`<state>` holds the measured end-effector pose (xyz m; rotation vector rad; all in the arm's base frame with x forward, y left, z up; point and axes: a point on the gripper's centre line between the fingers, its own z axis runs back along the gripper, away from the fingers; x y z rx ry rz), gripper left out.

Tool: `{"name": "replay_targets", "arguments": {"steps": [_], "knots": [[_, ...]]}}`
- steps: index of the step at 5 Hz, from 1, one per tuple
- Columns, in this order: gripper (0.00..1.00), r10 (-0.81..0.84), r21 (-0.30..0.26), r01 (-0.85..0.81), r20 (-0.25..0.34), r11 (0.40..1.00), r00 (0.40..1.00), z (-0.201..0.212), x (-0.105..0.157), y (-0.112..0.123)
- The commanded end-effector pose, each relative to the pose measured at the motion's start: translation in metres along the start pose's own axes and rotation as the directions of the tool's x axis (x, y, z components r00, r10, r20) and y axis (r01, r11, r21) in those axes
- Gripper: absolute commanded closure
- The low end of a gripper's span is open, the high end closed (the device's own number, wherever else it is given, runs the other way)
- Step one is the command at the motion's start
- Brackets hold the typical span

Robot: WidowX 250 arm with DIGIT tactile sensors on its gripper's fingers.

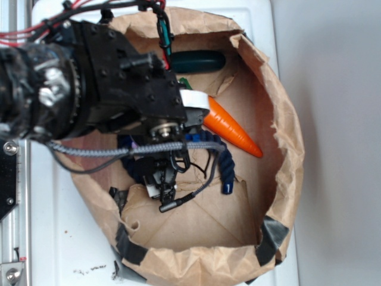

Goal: Grab the white paper.

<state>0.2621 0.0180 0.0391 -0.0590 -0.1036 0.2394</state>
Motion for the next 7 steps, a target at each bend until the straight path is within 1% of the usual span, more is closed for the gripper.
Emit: {"name": "replay_targets", "arguments": {"steps": [1, 3, 4, 6, 7], "knots": [[1.00, -0.006, 0.000, 0.006, 0.002, 1.000, 1.000, 0.004, 0.012, 0.002], [1.00, 0.011, 0.006, -0.011, 0.036, 1.000, 0.999, 0.005, 0.013, 0.004], [1.00, -0.008, -0.008, 0.008, 0.072, 1.000, 0.997, 0.017, 0.014, 0.003], [1.00, -0.027, -0.054, 0.030, 0.048, 0.998, 0.998, 0.072, 0.024, -0.018], [1.00, -0.026, -0.047, 0.028, 0.039, 0.999, 0.999, 0.093, 0.030, -0.025]]}}
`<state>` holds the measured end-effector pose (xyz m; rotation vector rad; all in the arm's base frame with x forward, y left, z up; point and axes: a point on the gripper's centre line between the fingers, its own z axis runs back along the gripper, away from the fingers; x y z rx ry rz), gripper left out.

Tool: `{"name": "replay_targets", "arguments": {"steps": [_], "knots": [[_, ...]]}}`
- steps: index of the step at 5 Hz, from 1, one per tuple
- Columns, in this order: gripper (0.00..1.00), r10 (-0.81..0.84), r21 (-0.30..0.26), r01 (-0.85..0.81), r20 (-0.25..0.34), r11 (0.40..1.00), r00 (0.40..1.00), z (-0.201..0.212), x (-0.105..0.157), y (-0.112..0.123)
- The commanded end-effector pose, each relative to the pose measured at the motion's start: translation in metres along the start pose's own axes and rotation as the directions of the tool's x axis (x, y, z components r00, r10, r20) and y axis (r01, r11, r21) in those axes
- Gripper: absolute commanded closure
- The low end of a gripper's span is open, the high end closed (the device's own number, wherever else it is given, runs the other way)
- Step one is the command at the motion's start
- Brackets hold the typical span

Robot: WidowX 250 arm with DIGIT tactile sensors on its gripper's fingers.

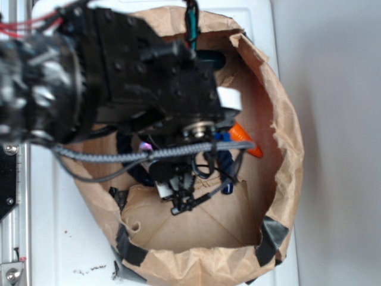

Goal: Grab the white paper.

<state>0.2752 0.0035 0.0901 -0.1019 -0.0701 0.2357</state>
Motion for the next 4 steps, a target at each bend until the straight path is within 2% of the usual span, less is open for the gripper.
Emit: {"name": "replay_targets", "arguments": {"steps": [1, 3, 4], "knots": [[1.00, -0.044, -0.027, 0.049, 0.143, 0.998, 0.989, 0.071, 0.006, -0.009], [1.00, -0.040, -0.042, 0.048, 0.186, 0.998, 0.982, 0.118, 0.010, -0.023], [1.00, -0.110, 0.056, 0.100, 0.233, 0.993, 0.966, 0.127, 0.006, -0.026]]}}
